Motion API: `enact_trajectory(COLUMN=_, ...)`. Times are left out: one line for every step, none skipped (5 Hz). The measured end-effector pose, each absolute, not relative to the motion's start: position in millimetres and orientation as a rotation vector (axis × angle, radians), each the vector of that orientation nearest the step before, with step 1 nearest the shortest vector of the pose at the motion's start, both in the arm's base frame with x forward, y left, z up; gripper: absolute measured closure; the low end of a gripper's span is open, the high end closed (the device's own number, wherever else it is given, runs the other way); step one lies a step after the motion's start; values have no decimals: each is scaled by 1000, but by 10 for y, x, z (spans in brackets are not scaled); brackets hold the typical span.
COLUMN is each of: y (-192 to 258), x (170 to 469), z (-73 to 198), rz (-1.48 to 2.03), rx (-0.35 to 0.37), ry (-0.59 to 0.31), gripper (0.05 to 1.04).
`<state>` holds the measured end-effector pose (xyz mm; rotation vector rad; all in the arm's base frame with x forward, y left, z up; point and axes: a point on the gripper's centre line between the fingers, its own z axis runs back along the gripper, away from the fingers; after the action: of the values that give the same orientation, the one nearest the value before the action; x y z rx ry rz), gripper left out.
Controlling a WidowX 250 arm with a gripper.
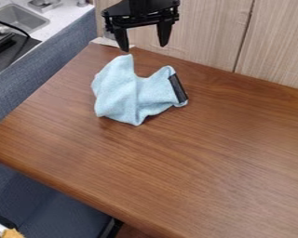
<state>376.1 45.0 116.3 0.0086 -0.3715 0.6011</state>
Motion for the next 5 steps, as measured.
enact_trajectory(y=446, x=3750, z=1046, rz=603, rx=14, ry=-336, gripper=82)
enact_trajectory(y=569, x=3717, z=938, rz=628, rx=26, ry=-273, gripper=82)
enact_trajectory(y=788, x=3732, z=906, rz=671, rx=33, ry=-242, gripper=82)
enact_trajectory(y=983, x=3762, z=914, rz=713, rx=49, ry=-234, gripper=82)
enact_trajectory(y=1126, x=3781, z=807, rz=746, rx=52, ry=-197, gripper=82)
